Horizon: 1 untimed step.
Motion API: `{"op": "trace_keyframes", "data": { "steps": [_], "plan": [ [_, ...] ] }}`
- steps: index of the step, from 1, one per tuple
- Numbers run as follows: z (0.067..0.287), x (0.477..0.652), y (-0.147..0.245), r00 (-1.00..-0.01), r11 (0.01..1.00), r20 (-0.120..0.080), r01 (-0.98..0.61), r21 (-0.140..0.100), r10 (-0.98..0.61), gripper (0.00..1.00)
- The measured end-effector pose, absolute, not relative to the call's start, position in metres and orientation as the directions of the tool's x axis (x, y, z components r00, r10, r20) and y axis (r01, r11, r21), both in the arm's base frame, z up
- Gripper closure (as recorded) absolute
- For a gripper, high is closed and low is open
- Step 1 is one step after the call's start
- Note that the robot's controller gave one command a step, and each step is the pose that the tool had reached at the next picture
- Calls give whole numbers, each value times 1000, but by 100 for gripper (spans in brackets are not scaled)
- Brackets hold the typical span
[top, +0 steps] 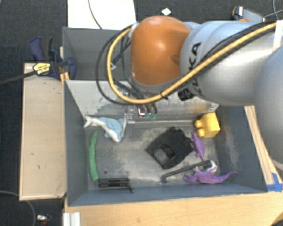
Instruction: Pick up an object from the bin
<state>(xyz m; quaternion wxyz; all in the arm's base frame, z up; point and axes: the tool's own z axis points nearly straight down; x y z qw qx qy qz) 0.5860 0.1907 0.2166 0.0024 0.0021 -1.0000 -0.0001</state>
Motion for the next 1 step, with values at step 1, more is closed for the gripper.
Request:
{"op": "trace_keyframes", "data": {
  "steps": [1],
  "plan": [
    [222, 588, 189, -1000, 1000, -4, 3, 2, 3, 0]
  ]
}}
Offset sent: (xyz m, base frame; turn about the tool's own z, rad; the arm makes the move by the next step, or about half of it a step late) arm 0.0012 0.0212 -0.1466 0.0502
